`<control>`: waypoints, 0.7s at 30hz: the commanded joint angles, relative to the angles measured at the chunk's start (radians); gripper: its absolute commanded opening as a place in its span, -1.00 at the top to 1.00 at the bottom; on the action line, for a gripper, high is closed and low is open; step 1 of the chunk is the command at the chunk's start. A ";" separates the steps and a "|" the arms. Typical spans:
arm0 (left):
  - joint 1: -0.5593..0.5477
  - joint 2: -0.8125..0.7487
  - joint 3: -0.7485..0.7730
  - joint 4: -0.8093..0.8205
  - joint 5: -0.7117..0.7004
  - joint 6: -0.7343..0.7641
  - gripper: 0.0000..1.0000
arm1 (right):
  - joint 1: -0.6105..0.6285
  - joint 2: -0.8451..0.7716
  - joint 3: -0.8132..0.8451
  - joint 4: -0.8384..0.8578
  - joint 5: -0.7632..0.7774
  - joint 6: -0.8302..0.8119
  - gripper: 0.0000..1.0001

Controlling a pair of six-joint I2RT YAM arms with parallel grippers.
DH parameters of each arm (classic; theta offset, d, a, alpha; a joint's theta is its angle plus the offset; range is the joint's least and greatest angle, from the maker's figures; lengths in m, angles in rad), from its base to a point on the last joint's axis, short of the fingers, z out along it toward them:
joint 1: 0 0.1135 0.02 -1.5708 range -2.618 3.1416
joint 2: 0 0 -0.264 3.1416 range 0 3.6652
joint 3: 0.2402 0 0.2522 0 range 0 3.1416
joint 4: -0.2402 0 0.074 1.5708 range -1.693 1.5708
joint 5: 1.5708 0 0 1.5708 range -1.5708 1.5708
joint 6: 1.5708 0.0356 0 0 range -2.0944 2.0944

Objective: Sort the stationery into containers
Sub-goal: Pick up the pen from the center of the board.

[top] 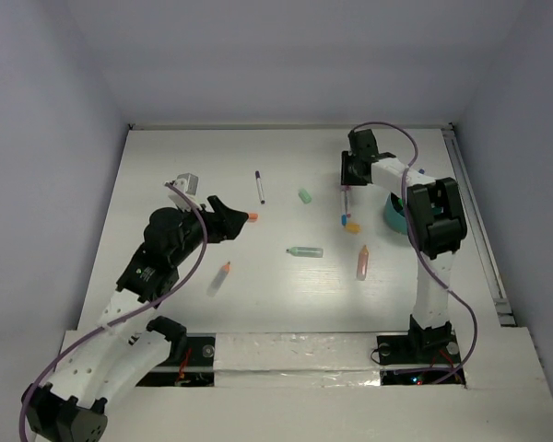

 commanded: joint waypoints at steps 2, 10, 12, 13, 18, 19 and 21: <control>0.005 -0.030 0.083 0.011 -0.044 0.025 -0.34 | -0.003 0.054 0.064 0.004 0.033 -0.023 0.25; 0.005 -0.102 0.115 -0.168 -0.132 0.177 -0.47 | -0.003 0.071 0.064 -0.022 0.053 -0.011 0.38; 0.005 -0.123 0.094 -0.170 -0.146 0.192 -0.49 | 0.006 0.070 0.063 -0.034 0.065 -0.003 0.42; 0.005 -0.129 0.083 -0.168 -0.156 0.197 -0.50 | 0.007 0.068 0.054 -0.037 0.068 -0.001 0.49; 0.005 -0.136 0.041 -0.152 -0.129 0.207 -0.52 | 0.007 0.073 0.048 -0.039 0.103 0.022 0.98; 0.005 -0.137 0.040 -0.152 -0.129 0.209 -0.52 | 0.007 0.070 0.048 -0.031 0.103 0.025 1.00; 0.005 -0.142 0.037 -0.152 -0.121 0.212 -0.53 | 0.007 0.048 0.054 0.002 0.114 0.034 1.00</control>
